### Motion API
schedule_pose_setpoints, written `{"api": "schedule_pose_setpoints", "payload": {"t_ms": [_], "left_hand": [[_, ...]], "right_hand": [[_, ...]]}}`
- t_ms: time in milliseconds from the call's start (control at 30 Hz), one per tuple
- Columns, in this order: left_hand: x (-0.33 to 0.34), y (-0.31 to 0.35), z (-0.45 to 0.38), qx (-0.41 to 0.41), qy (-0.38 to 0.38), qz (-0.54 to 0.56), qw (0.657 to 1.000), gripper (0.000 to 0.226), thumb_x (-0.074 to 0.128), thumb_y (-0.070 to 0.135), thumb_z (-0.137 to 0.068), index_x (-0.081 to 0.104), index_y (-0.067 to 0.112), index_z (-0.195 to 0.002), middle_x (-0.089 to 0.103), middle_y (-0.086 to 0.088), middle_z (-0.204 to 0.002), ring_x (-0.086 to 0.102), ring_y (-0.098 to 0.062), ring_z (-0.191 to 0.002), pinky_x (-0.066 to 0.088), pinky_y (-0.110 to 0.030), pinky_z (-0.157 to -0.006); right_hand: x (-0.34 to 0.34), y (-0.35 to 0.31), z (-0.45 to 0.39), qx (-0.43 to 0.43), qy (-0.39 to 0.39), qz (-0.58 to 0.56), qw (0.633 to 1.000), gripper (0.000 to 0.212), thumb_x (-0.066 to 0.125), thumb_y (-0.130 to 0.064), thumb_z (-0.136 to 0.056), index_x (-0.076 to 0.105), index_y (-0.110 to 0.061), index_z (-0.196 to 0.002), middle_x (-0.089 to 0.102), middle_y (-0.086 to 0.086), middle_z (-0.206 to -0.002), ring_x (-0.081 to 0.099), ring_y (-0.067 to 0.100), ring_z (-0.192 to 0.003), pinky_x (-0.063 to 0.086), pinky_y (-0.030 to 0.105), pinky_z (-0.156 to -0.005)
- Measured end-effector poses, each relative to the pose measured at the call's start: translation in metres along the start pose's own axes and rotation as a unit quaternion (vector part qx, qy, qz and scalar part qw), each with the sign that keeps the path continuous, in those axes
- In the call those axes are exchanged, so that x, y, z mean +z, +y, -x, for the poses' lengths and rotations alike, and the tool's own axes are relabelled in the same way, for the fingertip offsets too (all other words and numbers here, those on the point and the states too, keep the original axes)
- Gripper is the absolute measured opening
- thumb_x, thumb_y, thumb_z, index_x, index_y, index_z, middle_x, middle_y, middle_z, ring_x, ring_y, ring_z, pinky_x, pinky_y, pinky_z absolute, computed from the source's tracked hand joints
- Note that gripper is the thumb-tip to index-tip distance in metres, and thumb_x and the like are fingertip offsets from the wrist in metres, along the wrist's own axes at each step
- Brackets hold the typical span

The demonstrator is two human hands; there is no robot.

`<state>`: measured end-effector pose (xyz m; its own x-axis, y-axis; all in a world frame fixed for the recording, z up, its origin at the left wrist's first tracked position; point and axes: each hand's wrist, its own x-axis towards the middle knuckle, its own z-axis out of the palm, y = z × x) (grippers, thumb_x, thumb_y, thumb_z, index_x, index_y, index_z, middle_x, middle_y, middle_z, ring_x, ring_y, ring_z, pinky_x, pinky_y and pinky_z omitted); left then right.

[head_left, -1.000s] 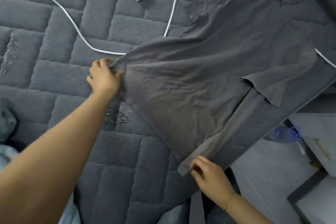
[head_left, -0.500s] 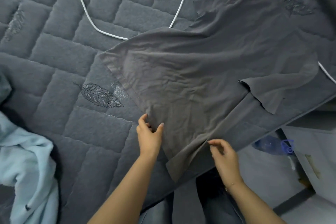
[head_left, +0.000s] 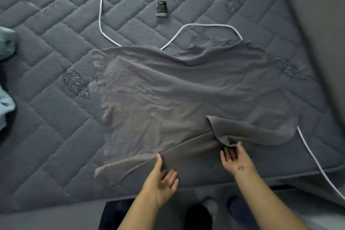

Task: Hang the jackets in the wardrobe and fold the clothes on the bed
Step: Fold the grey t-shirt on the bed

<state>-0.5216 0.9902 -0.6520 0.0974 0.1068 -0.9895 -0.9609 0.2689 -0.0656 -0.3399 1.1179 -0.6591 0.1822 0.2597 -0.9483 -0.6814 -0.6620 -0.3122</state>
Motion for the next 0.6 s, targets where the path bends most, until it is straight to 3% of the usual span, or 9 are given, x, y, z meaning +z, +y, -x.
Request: {"api": "schedule_pose_setpoints", "payload": {"t_ms": [67, 133, 233, 300, 367, 433, 500, 533, 600], "left_hand": [[0.009, -0.01, -0.007, 0.057, -0.005, 0.096, 0.994, 0.066, 0.06, 0.049, -0.09, 0.042, 0.01, -0.14, 0.051, -0.009, -0.139, 0.046, -0.022, -0.134, 0.037, -0.036, -0.108], [0.017, -0.012, -0.015, 0.108, 0.007, 0.14, 0.984, 0.052, 0.058, 0.043, -0.093, 0.049, 0.014, -0.135, 0.056, -0.005, -0.13, 0.046, -0.02, -0.134, 0.037, -0.034, -0.11], [0.021, -0.019, -0.02, 0.172, 0.004, 0.16, 0.972, 0.022, 0.053, 0.032, -0.099, 0.059, 0.017, -0.114, 0.062, 0.0, -0.114, 0.049, -0.017, -0.132, 0.037, -0.033, -0.111], [0.014, -0.031, -0.023, 0.191, 0.016, 0.164, 0.968, 0.017, 0.046, 0.026, -0.103, 0.059, 0.016, -0.104, 0.061, 0.001, -0.115, 0.05, -0.016, -0.128, 0.035, -0.032, -0.113], [0.003, -0.046, -0.023, 0.199, 0.031, 0.156, 0.967, 0.021, 0.039, 0.02, -0.106, 0.057, 0.015, -0.116, 0.06, -0.001, -0.117, 0.05, -0.017, -0.124, 0.03, -0.031, -0.116], [-0.01, -0.063, -0.024, 0.196, 0.042, 0.159, 0.967, 0.024, 0.033, 0.012, -0.107, 0.055, 0.013, -0.117, 0.059, -0.002, -0.099, 0.056, -0.019, -0.115, 0.028, -0.031, -0.117], [-0.017, -0.073, -0.022, 0.198, 0.025, 0.184, 0.962, 0.02, 0.038, 0.017, -0.105, 0.058, 0.013, -0.109, 0.059, -0.004, -0.105, 0.058, -0.018, -0.108, 0.03, -0.034, -0.117], [-0.018, -0.074, -0.02, 0.203, 0.011, 0.199, 0.959, 0.018, 0.044, 0.025, -0.103, 0.057, 0.015, -0.109, 0.059, -0.006, -0.115, 0.056, -0.019, -0.115, 0.031, -0.035, -0.116], [-0.016, -0.072, -0.015, 0.211, -0.007, 0.203, 0.956, 0.036, 0.054, 0.044, -0.096, 0.054, 0.017, -0.12, 0.055, -0.005, -0.127, 0.051, -0.02, -0.123, 0.031, -0.038, -0.116]], "right_hand": [[-0.016, -0.018, -0.002, -0.023, 0.003, 0.033, 0.999, 0.018, 0.047, -0.022, -0.101, 0.053, -0.012, -0.087, 0.055, 0.004, -0.119, 0.049, 0.019, -0.124, 0.037, 0.03, -0.107], [-0.043, -0.03, -0.002, -0.061, 0.037, 0.052, 0.996, 0.016, 0.047, -0.012, -0.096, 0.052, -0.014, -0.081, 0.055, 0.005, -0.095, 0.057, 0.018, -0.093, 0.043, 0.028, -0.1], [-0.092, -0.04, 0.005, -0.082, 0.113, 0.043, 0.989, 0.019, 0.044, -0.007, -0.09, 0.044, -0.014, -0.072, 0.051, 0.005, -0.076, 0.051, 0.015, -0.062, 0.054, 0.024, -0.059], [-0.13, -0.048, 0.006, -0.068, 0.126, 0.023, 0.989, 0.021, 0.035, -0.002, -0.085, 0.041, -0.013, -0.068, 0.053, 0.005, -0.057, 0.053, 0.016, -0.049, 0.045, 0.019, -0.035], [-0.158, -0.058, 0.006, -0.054, 0.116, -0.011, 0.992, 0.01, 0.032, 0.0, -0.064, 0.036, -0.01, -0.065, 0.05, 0.007, -0.044, 0.052, 0.017, -0.04, 0.042, 0.018, -0.029], [-0.179, -0.068, 0.002, -0.059, 0.111, -0.005, 0.992, 0.01, 0.031, -0.002, -0.057, 0.028, -0.009, -0.063, 0.045, 0.008, -0.038, 0.049, 0.017, -0.037, 0.042, 0.019, -0.029], [-0.191, -0.075, -0.003, -0.072, 0.102, 0.052, 0.991, 0.018, 0.034, 0.005, -0.075, 0.032, -0.009, -0.063, 0.045, 0.003, -0.033, 0.048, 0.013, -0.033, 0.044, 0.018, -0.031], [-0.194, -0.078, -0.007, -0.086, 0.099, 0.083, 0.988, 0.023, 0.037, 0.005, -0.084, 0.037, -0.009, -0.064, 0.046, 0.001, -0.033, 0.049, 0.013, -0.034, 0.044, 0.018, -0.032], [-0.19, -0.085, -0.01, -0.12, 0.09, 0.163, 0.975, 0.015, 0.048, 0.002, -0.087, 0.05, -0.006, -0.075, 0.056, 0.004, -0.049, 0.054, 0.019, -0.052, 0.046, 0.02, -0.036]]}}
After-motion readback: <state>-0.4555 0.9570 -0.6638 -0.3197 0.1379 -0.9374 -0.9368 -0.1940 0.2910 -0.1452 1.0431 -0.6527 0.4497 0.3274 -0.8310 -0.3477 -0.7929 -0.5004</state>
